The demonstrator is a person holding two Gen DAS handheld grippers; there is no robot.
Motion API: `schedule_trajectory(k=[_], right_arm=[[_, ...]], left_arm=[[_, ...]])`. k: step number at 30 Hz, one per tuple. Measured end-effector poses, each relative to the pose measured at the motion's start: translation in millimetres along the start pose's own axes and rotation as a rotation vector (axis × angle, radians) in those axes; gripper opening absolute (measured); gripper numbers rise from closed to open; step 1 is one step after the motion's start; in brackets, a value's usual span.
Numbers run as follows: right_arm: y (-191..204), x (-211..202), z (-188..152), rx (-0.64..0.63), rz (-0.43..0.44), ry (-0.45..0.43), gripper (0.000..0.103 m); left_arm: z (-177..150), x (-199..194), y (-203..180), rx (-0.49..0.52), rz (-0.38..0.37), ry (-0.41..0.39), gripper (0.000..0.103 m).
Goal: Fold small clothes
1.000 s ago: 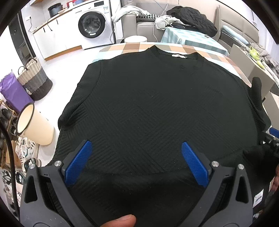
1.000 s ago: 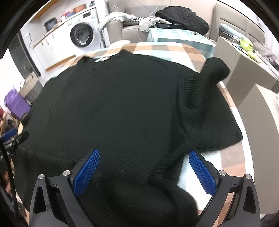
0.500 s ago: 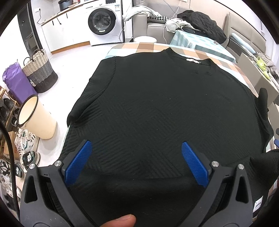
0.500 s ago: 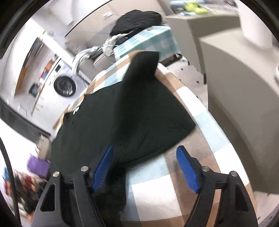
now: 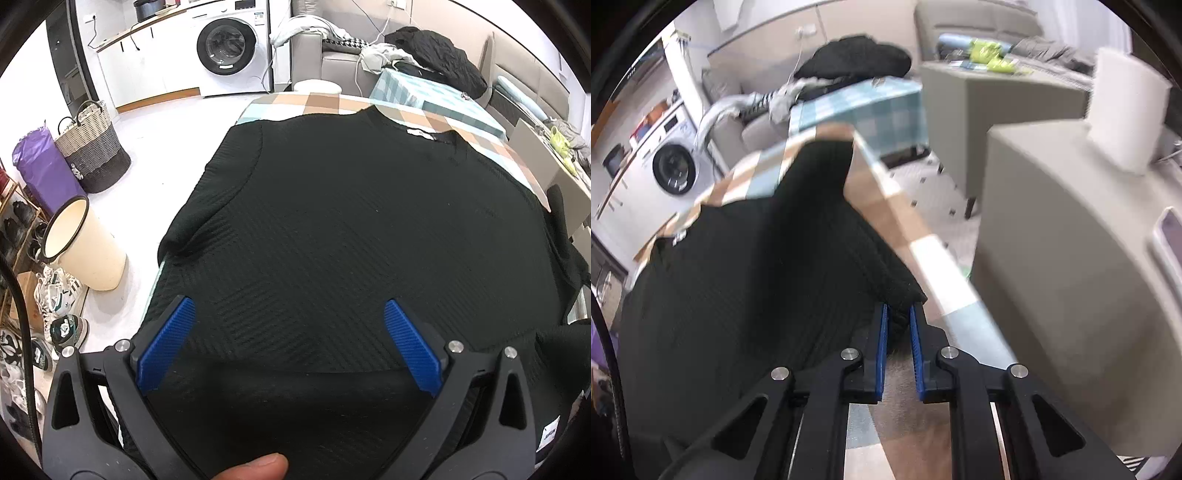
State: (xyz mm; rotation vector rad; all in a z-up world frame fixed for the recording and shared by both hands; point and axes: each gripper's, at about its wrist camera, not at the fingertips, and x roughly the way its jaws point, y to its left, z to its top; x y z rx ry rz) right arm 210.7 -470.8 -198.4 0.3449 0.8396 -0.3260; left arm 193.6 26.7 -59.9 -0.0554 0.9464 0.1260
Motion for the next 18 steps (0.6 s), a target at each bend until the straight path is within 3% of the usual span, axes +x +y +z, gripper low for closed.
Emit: schedule_trajectory(k=[4, 8, 15, 18], right_arm=[[-7.7, -35.8, 4.2, 0.044, 0.070, -0.083, 0.011], [10.6, -67.5, 15.2, 0.001, 0.159, -0.140, 0.011], [114.8, -104.7, 22.3, -0.224, 0.343, -0.168, 0.011], [165.4, -107.9, 9.8, -0.326, 0.448, -0.119, 0.011]], left_arm=[[-0.9, -1.7, 10.1, -0.019, -0.004, -0.010, 0.102], [-2.4, -2.7, 19.6, -0.041, -0.009, -0.014, 0.102], [-1.7, -6.0, 38.2, -0.090, -0.013, -0.031, 0.102], [-0.6, -7.5, 49.1, -0.116, -0.006, -0.038, 0.102]])
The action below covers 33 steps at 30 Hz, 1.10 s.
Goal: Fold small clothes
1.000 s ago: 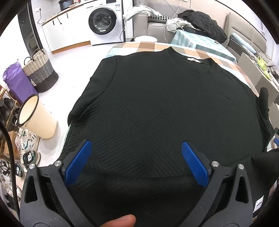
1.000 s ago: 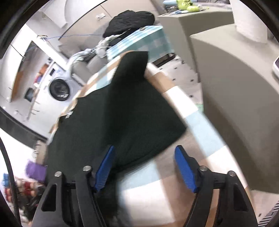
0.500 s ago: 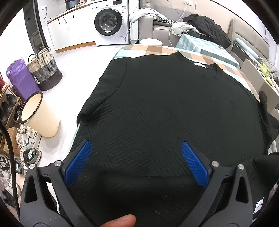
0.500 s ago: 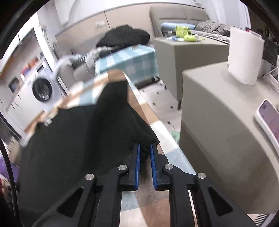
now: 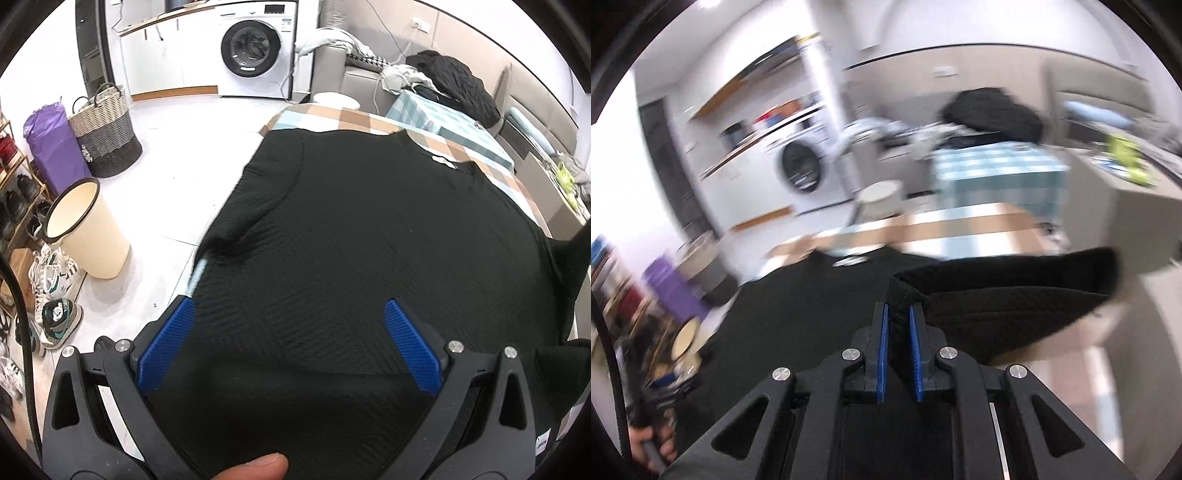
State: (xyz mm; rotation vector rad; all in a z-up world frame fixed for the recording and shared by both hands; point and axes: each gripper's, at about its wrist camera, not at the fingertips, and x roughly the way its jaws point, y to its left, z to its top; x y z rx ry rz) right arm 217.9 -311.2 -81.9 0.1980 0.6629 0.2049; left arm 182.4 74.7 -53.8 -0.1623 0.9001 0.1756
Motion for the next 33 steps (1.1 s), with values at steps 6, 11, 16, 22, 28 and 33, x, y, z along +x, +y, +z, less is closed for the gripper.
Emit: schedule_trajectory(k=[6, 11, 16, 22, 28, 33], right_arm=[[47.7, 46.6, -23.9, -0.114, 0.144, 0.233, 0.018], [14.3, 49.7, -31.8, -0.041, 0.049, 0.247, 0.039], [-13.8, 75.9, -36.8, 0.038, -0.078, 0.362, 0.039], [-40.6, 46.8, -31.7, 0.107, -0.106, 0.289, 0.063], [-48.7, 87.7, -14.0, 0.085, -0.162, 0.336, 0.025], [-46.9, 116.8, 33.9, 0.155, -0.022, 0.250, 0.004]], left_arm=[[0.6, 0.1, 20.6, -0.036, 0.032, -0.001, 0.102], [-1.5, 2.9, 29.1, -0.049, 0.048, 0.005, 0.102], [-2.2, 3.3, 29.3, -0.051, 0.045, 0.005, 0.102], [-2.7, 3.7, 23.6, -0.034, 0.050, 0.003, 0.102], [0.1, 4.0, 12.2, -0.019, 0.033, -0.005, 0.102], [0.4, 5.4, 17.1, -0.032, 0.051, 0.001, 0.102]])
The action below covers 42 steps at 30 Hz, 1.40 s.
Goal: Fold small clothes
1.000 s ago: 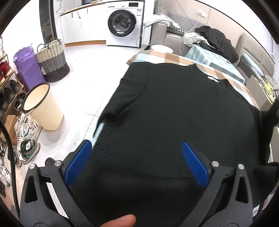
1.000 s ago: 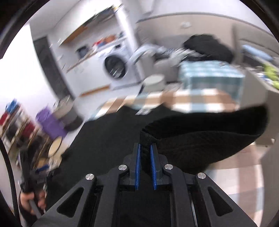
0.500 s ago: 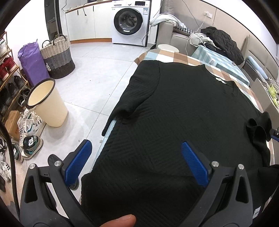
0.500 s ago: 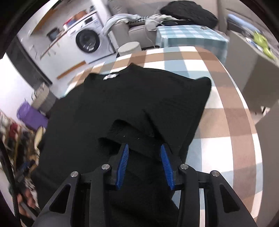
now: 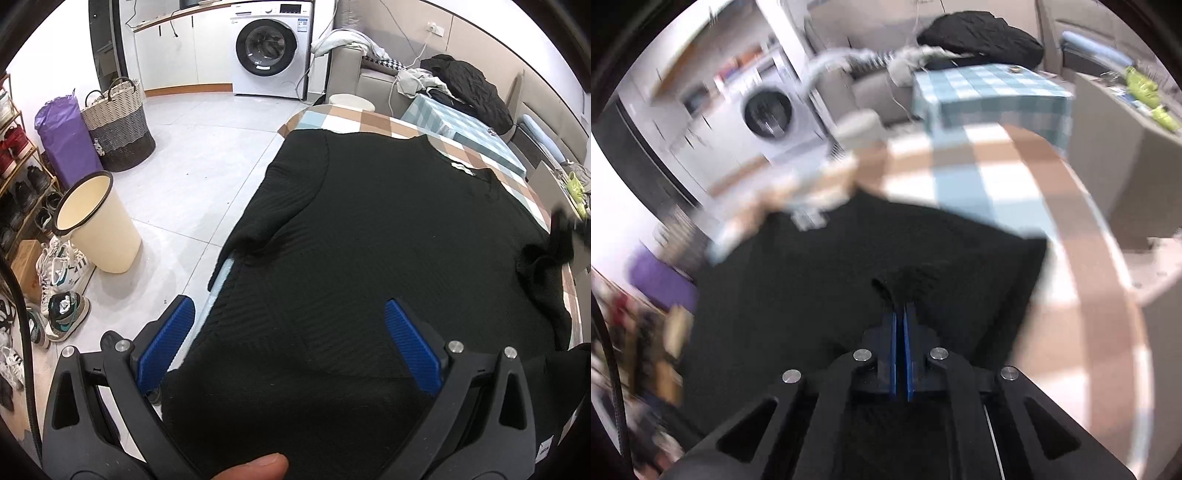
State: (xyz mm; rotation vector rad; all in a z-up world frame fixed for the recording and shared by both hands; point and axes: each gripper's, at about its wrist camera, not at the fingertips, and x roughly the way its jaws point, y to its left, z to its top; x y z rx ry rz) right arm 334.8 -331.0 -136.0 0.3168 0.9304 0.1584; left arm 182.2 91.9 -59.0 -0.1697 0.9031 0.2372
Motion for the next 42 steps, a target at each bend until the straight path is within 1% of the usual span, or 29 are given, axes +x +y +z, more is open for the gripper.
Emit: schedule_trajectory(k=[1, 2, 3, 4, 5, 6, 8, 9, 11, 12, 14, 15, 16, 17, 19, 20, 22, 23, 24, 25, 27, 29, 32, 36, 39, 42], right_arm=[[3.3, 0.8, 15.6, 0.022, 0.058, -0.033, 0.011], [5.7, 2.9, 28.1, 0.045, 0.085, -0.036, 0.022], [9.0, 2.5, 34.5, 0.060, 0.091, -0.027, 0.040], [12.1, -1.9, 37.4, 0.063, 0.094, -0.044, 0.044], [17.9, -10.4, 36.3, 0.028, 0.082, -0.076, 0.044], [24.0, -16.6, 31.4, -0.016, 0.052, -0.085, 0.044], [30.0, -22.3, 14.8, -0.043, 0.022, -0.061, 0.046], [31.5, -19.6, -2.6, -0.041, 0.043, -0.009, 0.048], [33.6, -7.8, -29.6, -0.051, 0.046, 0.082, 0.048], [33.6, 1.3, -48.5, -0.059, 0.031, 0.127, 0.048], [32.6, 15.2, -69.3, -0.073, -0.002, 0.189, 0.048], [29.7, 22.9, -81.7, -0.063, -0.035, 0.224, 0.048], [27.3, 25.1, -87.2, -0.043, -0.044, 0.236, 0.048], [24.9, 22.7, -91.1, -0.023, -0.033, 0.225, 0.048], [24.9, 8.8, -95.7, -0.014, -0.014, 0.178, 0.048], [25.8, 2.9, -97.4, -0.016, -0.009, 0.161, 0.049], [27.5, -10.8, -101.7, -0.010, 0.010, 0.129, 0.052], [29.5, -15.3, -104.1, -0.008, 0.021, 0.122, 0.052], [29.2, -18.3, -105.4, -0.003, 0.034, 0.116, 0.052], [29.4, -21.7, -107.4, 0.004, 0.047, 0.108, 0.053], [32.1, -27.7, -111.3, 0.014, 0.069, 0.106, 0.054], [34.0, -29.2, -116.2, 0.025, 0.078, 0.111, 0.054], [36.1, -27.3, -121.3, 0.042, 0.079, 0.123, 0.054], [35.6, -31.6, -125.8, 0.069, 0.067, 0.120, 0.054], [35.5, -33.6, -129.9, 0.084, 0.065, 0.118, 0.054], [35.0, -33.7, -131.5, 0.087, 0.060, 0.122, 0.054]], left_arm=[[-0.4, -0.2, 2.8, -0.001, 0.006, 0.001, 0.102], [-0.4, -0.3, 4.3, -0.002, 0.009, 0.002, 0.102], [-0.2, -0.8, 6.1, -0.005, 0.011, 0.001, 0.102], [0.0, -1.7, 8.4, -0.009, 0.015, -0.003, 0.102], [0.2, -2.5, 11.0, -0.014, 0.017, -0.008, 0.102], [-0.1, -3.0, 14.8, -0.019, 0.018, -0.010, 0.102], [0.1, -0.9, 23.2, -0.039, 0.025, -0.011, 0.102], [0.1, 0.8, 28.8, -0.055, 0.028, -0.010, 0.102], [-0.4, 4.7, 43.0, -0.102, 0.023, 0.000, 0.102], [-0.8, 5.6, 49.5, -0.122, 0.020, 0.002, 0.102], [-2.2, 8.0, 67.6, -0.192, 0.016, 0.006, 0.102], [-3.0, 8.5, 76.6, -0.224, 0.010, 0.007, 0.102], [-3.8, 9.1, 85.3, -0.254, -0.001, 0.006, 0.100], [-4.2, 10.0, 94.2, -0.283, -0.015, 0.003, 0.098], [-3.9, 15.9, 112.8, -0.341, -0.051, 0.020, 0.084], [-3.0, 20.4, 121.9, -0.376, -0.077, 0.036, 0.081], [-3.7, 31.3, 143.1, -0.472, -0.162, 0.064, 0.073], [-5.1, 37.7, 155.2, -0.533, -0.217, 0.072, 0.072], [-7.3, 44.5, 167.3, -0.594, -0.255, 0.084, 0.071], [-10.2, 49.9, 175.8, -0.632, -0.279, 0.093, 0.070], [-18.3, 63.3, 198.7, -0.747, -0.337, 0.115, 0.070], [-26.2, 75.2, 213.2, -0.821, -0.376, 0.133, 0.070], [-35.3, 95.9, 223.7, -0.877, -0.443, 0.183, 0.070], [-41.6, 132.5, 221.6, -0.953, -0.544, 0.268, 0.070], [-39.1, 156.5, 209.4, -0.978, -0.564, 0.302, 0.070], [-37.7, 175.8, 203.1, -1.024, -0.611, 0.325, 0.070]])
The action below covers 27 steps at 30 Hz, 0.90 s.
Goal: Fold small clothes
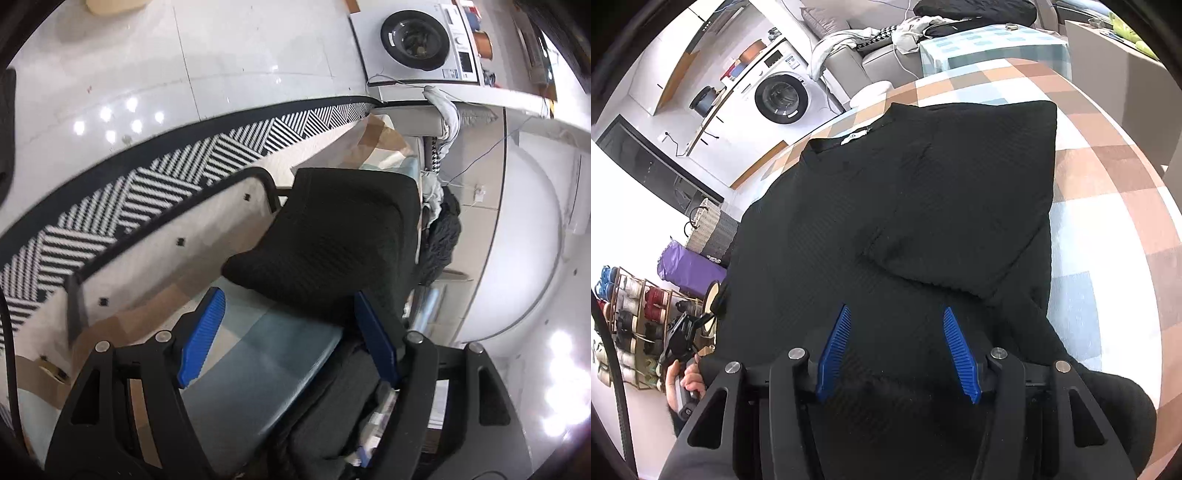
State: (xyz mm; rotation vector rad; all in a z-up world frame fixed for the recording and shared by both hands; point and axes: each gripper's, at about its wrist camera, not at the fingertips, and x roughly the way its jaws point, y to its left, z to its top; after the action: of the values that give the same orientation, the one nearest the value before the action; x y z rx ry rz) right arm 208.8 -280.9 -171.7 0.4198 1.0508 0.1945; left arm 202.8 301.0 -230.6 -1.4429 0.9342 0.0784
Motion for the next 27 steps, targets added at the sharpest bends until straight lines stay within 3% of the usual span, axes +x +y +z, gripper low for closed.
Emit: schedule_trajectory(k=[5, 8, 9, 10, 12, 15, 19, 21, 25, 27], right_arm=[[-5.0, -4.8, -1.1, 0.018, -0.004, -0.012, 0.054], [-7.6, -7.0, -1.6, 0.028, -0.007, -0.019, 0.054], [-8.1, -6.6, -1.6, 0.030, -0.007, -0.021, 0.054], [-8.9, -6.7, -2.2, 0.030, -0.007, -0.021, 0.054], [-10.1, -6.7, -2.4, 0.031, -0.011, -0.025, 0.054], [-15.3, -7.4, -4.7, 0.044, -0.005, -0.023, 0.054], [-19.3, -12.9, -8.8, 0.050, 0.011, -0.032, 0.054], [-21.1, -17.6, -11.1, 0.047, 0.017, -0.041, 0.054], [-27.9, -25.8, -15.0, 0.052, 0.030, -0.056, 0.054], [-33.6, -30.1, -16.8, 0.061, 0.031, -0.060, 0.054]], left_arm=[[10.6, 27.7, 8.6, -0.107, -0.051, 0.022, 0.065], [15.6, 35.6, 8.0, -0.133, -0.031, 0.001, 0.036], [16.1, 33.2, 6.9, -0.123, -0.014, -0.019, 0.018], [15.0, 30.5, 3.0, -0.100, 0.002, -0.044, 0.008], [11.3, 21.1, -11.5, -0.032, 0.053, -0.111, 0.004], [5.0, 2.2, -41.8, 0.093, 0.107, -0.234, 0.003], [-17.2, -19.1, -107.8, 0.360, 0.172, -0.389, 0.003], [-42.9, -18.8, -152.2, 0.541, 0.181, -0.440, 0.003], [-106.1, 4.7, -218.0, 0.854, 0.139, -0.406, 0.003], [-142.5, 37.1, -237.5, 0.998, 0.102, -0.271, 0.003]])
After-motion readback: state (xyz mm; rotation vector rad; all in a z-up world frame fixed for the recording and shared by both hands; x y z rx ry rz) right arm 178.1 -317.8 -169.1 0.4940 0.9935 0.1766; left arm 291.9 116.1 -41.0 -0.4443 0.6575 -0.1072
